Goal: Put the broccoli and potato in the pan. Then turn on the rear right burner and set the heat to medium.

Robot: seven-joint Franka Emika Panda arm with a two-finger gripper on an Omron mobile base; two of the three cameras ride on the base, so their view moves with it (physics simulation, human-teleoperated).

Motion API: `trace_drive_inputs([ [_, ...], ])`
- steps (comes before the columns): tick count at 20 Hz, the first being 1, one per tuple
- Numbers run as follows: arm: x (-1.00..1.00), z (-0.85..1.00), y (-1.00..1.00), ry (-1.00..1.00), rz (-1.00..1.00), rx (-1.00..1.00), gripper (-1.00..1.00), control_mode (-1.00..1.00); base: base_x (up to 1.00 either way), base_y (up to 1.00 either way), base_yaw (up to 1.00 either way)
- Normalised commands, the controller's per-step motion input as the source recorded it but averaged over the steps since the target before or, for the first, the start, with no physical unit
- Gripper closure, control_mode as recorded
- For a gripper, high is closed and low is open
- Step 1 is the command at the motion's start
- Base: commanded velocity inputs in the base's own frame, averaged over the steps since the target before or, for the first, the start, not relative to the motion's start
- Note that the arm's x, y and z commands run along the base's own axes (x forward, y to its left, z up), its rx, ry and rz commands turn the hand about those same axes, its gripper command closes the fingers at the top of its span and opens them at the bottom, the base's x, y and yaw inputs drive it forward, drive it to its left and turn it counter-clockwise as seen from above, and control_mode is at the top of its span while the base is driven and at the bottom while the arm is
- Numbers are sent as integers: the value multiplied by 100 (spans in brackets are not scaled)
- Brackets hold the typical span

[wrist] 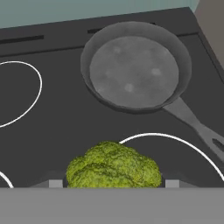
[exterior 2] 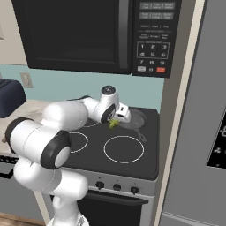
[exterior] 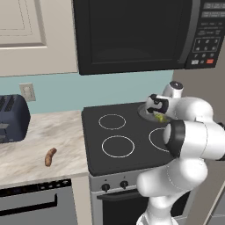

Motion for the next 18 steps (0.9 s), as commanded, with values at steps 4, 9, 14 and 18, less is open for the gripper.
trace_drive_inputs([
  [4, 31, 0, -36, 0, 3, 0, 100, -100, 0, 0, 0],
  [9, 16, -1, -22, 0, 3, 0, 100, -100, 0, 0, 0],
  [14, 18, -12, -6, 0, 1, 0, 100, -100, 0, 0, 0],
  [18, 29, -21, -4, 0, 0, 0, 100, -100, 0, 0, 0],
])
